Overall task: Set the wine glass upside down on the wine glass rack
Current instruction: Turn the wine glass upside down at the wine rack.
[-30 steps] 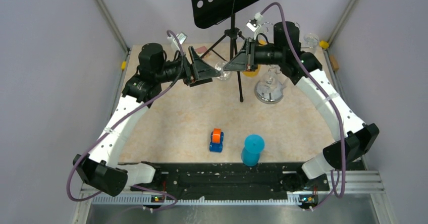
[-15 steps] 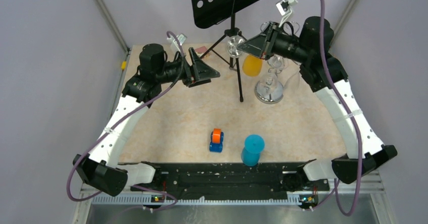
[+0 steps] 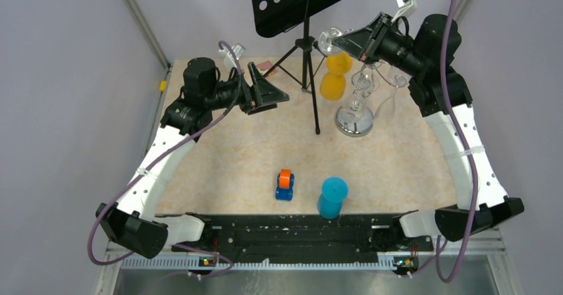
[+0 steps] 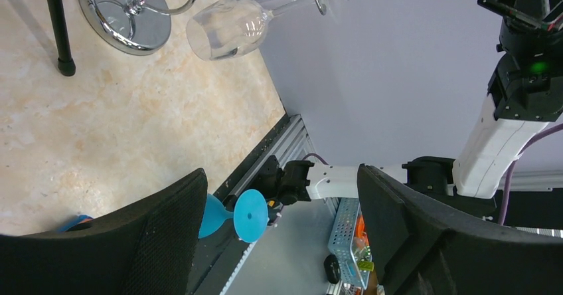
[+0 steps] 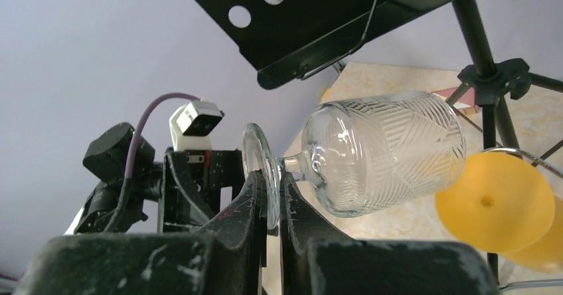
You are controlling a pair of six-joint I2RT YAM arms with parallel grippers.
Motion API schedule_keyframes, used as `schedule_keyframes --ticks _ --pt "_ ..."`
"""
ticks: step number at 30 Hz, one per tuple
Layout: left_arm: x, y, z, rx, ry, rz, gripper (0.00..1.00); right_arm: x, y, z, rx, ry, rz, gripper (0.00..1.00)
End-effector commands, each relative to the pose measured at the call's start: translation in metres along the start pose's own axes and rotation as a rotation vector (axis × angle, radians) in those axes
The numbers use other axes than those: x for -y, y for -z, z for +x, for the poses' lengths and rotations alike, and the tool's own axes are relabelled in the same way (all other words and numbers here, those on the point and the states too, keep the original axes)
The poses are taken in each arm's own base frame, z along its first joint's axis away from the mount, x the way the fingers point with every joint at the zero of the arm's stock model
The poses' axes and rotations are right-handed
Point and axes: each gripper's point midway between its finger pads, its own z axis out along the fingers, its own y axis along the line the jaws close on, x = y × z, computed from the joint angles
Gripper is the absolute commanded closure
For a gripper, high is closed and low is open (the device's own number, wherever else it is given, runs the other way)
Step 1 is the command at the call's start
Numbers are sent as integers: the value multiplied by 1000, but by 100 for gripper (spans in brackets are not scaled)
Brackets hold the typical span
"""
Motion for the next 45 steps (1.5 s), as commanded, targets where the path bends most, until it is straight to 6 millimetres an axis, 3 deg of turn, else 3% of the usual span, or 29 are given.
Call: schedule_keyframes --ticks 1,8,28,45 --pt "17 9 -6 32 -57 30 14 -26 8 -53 153 51 -82 100" --pt "14 8 -7 36 -51 23 14 -4 4 -71 224 15 -62 100" --pt "10 8 -9 68 -39 10 13 64 -43 -72 181 -72 15 100" --pt "8 7 -10 79 -34 9 13 84 -61 -54 111 -113 -1 100"
